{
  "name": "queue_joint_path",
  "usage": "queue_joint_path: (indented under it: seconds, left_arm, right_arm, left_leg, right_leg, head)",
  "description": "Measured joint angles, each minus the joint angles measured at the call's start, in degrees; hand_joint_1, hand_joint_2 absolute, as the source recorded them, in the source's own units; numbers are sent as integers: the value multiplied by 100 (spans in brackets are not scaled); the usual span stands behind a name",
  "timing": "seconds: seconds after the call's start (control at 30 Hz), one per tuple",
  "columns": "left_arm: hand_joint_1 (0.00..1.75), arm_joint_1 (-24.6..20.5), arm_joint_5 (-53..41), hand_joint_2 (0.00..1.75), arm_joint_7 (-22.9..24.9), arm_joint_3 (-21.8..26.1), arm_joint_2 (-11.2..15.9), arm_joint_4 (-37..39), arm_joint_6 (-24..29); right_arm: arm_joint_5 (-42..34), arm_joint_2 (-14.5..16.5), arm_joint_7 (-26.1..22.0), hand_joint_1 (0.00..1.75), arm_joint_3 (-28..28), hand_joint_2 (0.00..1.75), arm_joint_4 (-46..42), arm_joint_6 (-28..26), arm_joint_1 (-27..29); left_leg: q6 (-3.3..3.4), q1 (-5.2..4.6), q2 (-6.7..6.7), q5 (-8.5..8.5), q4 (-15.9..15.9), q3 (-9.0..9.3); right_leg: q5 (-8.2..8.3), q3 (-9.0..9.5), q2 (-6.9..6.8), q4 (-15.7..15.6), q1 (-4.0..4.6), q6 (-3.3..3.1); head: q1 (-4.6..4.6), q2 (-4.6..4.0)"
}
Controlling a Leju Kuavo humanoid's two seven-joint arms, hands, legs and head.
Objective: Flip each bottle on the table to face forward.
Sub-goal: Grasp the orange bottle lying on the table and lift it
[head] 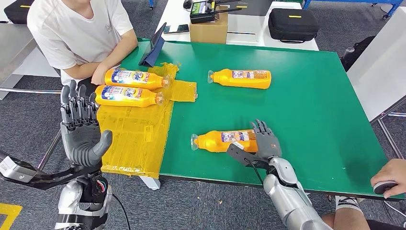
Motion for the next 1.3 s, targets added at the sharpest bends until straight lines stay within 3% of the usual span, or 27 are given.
queue_joint_path:
  seconds: [0.37, 0.4, 0.5, 0.53, 0.97, 1.3]
  left_arm:
    - [0, -19, -3, 175, 76, -108, -35, 251, 25]
    - [0, -22, -3, 175, 76, -114, -35, 261, 25]
    - [0, -27, 3, 175, 76, -134, -35, 287, 19]
    - [0, -28, 9, 175, 76, -141, -35, 294, 9]
    - [0, -194, 79, 175, 94, -270, -29, 392, -98]
    - [0, -289, -3, 175, 77, -299, -26, 547, -162]
  right_arm:
    - [-190, 106, -195, 0, 155, 175, 455, 163, -316]
    - [-190, 107, -200, 20, 156, 175, 470, 163, -324]
    - [-244, 109, -254, 147, 158, 175, 511, 214, -346]
    - [-298, 109, -301, 171, 158, 175, 523, 270, -356]
    - [-610, -10, -558, 175, 458, 175, 835, 1530, -867]
    - [-397, -185, -5, 175, 1102, 175, 1264, 3135, -1704]
  left_leg:
    - [0, 0, 0, -1, 0, 5]
    - [0, 0, 1, -1, 0, 5]
    - [0, 0, 1, -1, 0, 7]
    - [0, 0, 1, -1, 0, 9]
    - [-3, 0, 22, -5, 0, 61]
    - [-2, 0, 12, -4, 0, 75]
  right_leg:
    - [0, 4, 1, 0, 0, 0]
    - [0, 4, 1, 0, 0, 0]
    - [0, 5, 1, 0, 0, 0]
    - [0, 6, 1, -1, 0, 0]
    - [0, 50, 20, -3, 1, 0]
    - [1, 65, 21, -3, 0, 0]
  head:
    - [-1, 0]
    - [-1, 0]
    - [-1, 1]
    - [0, 1]
    - [0, 0]
    - [-1, 1]
